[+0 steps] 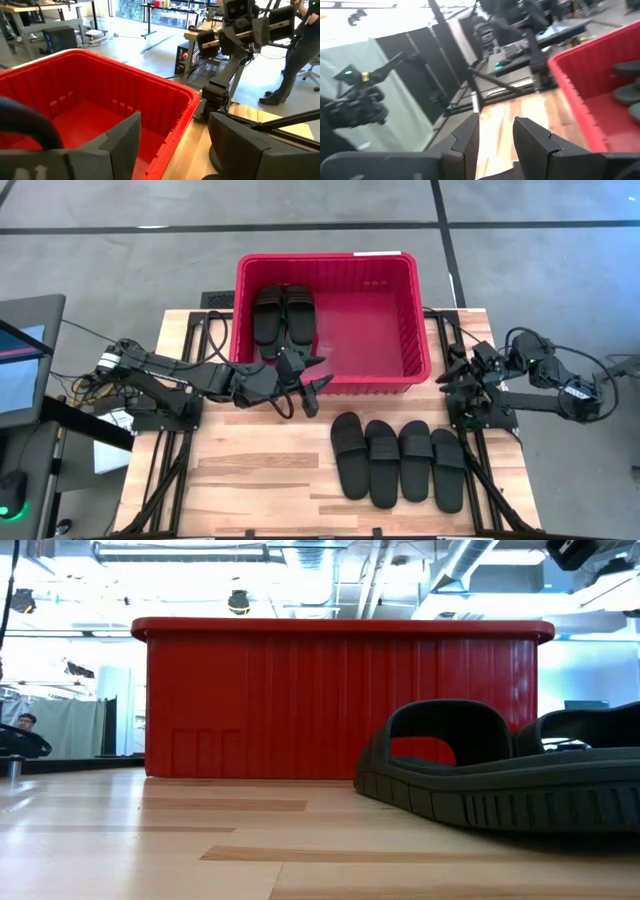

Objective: Pick and place slides into bin
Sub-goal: Put the black slide into the red bin

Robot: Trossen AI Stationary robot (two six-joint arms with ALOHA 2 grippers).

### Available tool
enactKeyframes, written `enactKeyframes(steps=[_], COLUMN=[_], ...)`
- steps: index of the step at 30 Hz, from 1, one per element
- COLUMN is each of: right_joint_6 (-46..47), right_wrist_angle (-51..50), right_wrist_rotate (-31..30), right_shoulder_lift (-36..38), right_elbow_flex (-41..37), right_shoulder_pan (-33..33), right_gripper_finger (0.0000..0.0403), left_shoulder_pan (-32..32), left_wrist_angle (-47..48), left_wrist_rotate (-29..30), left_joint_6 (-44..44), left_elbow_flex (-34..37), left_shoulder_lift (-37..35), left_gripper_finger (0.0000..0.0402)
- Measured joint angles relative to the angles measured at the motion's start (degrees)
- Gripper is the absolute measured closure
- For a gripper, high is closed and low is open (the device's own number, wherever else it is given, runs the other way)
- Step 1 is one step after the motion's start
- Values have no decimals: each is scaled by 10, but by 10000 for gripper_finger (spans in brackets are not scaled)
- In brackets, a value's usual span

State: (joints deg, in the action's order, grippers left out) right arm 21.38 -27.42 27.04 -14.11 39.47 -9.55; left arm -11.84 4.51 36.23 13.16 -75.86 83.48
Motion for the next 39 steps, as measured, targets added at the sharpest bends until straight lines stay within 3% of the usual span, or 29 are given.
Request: enactKeyframes(steps=[12, 29, 39], right_joint_6=[62, 212, 233], right_wrist_angle=[-10, -197, -257], right_wrist_rotate=[-1, -1, -7], right_shoulder_lift=[-18, -47, -47], right_elbow_flex=[-4, -4, -4], right_shoulder_pan=[106, 235, 270], right_gripper_finger=[295, 295, 295], left_shoulder_pan=[0, -1, -1], left_wrist_angle=[3, 26, 43], left_wrist_rotate=[0, -14, -15], left_joint_6=[6, 17, 16], left_elbow_flex=[0, 0, 0], left_shoulder_lift=[0, 0, 1], left_gripper_finger=[182, 182, 182])
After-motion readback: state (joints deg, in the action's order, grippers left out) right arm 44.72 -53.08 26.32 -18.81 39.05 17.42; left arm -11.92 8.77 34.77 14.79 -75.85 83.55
